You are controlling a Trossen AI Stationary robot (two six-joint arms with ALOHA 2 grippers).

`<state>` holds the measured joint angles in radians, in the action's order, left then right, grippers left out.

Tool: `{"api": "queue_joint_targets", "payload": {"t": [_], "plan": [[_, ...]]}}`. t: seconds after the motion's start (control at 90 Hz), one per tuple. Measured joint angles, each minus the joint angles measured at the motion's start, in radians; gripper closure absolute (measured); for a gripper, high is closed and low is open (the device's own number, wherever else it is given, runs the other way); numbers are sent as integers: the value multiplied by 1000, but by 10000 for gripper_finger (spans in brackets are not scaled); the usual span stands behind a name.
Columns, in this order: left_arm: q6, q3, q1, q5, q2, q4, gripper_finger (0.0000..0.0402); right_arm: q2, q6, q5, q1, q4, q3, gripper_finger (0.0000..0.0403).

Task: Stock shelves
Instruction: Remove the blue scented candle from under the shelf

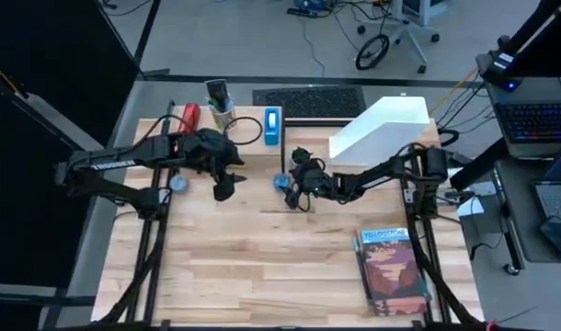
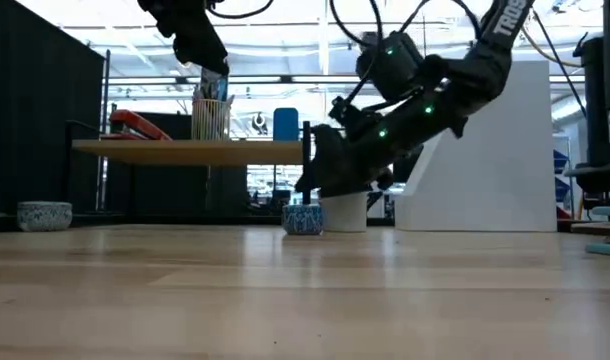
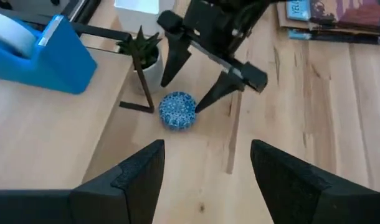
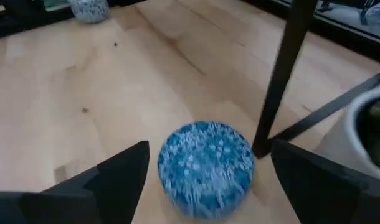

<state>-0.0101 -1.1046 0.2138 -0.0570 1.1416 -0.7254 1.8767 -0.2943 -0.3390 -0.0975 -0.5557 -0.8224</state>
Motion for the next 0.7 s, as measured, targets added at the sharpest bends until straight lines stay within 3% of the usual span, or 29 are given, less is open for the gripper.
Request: {"api": "queue_joint_targets", "payload": {"t": [0.3, 0.7], "plan": [[-2, 0, 0, 0, 0, -1, 178, 99, 18, 5, -19, 34, -82, 83], [-7, 0, 0, 0, 0, 2, 178, 102, -6, 57, -16, 83, -85, 89]]}}
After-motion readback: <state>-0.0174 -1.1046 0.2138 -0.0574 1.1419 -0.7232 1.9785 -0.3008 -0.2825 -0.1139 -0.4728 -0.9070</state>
